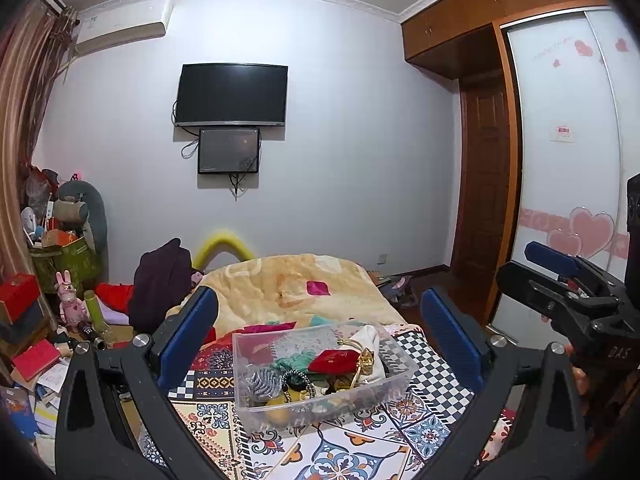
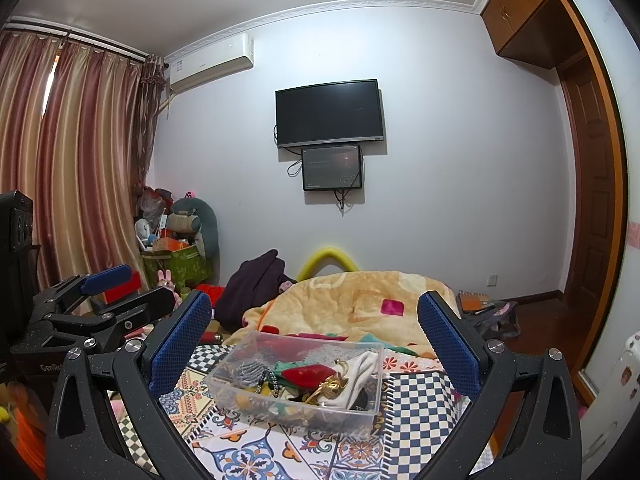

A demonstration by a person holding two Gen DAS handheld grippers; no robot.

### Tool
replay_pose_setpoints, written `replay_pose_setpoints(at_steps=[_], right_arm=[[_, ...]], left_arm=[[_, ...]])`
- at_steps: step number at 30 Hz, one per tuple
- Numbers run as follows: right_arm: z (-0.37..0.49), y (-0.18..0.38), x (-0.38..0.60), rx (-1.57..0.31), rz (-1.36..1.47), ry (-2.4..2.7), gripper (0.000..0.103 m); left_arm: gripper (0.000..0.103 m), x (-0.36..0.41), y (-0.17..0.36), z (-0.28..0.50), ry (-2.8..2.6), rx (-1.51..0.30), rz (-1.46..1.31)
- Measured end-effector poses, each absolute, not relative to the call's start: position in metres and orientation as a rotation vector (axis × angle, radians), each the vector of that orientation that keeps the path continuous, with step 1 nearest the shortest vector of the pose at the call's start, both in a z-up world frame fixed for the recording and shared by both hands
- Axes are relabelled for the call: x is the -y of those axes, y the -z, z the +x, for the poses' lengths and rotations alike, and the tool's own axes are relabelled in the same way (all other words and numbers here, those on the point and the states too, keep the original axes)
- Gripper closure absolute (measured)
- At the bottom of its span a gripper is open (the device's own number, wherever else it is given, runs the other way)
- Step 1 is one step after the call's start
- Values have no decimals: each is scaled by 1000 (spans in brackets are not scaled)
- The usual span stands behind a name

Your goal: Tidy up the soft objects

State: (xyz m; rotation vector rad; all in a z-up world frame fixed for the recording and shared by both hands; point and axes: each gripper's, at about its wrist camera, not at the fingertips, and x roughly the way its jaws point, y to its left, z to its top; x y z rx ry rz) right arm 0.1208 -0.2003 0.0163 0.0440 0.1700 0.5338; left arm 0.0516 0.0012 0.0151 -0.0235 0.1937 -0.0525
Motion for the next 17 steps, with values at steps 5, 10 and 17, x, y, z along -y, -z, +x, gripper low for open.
replay_pose_setpoints(at_steps=[5, 10, 17], right_arm=[[121, -16, 200, -170, 43, -534, 0], [121, -14, 201, -173, 44, -534, 0], [119, -13, 201, -170, 42, -534, 0]], left_arm=[[0, -1, -14, 51, 63, -195, -22], [0, 0, -13, 52, 68, -200, -22], [0, -1, -14, 50, 73, -199, -26]])
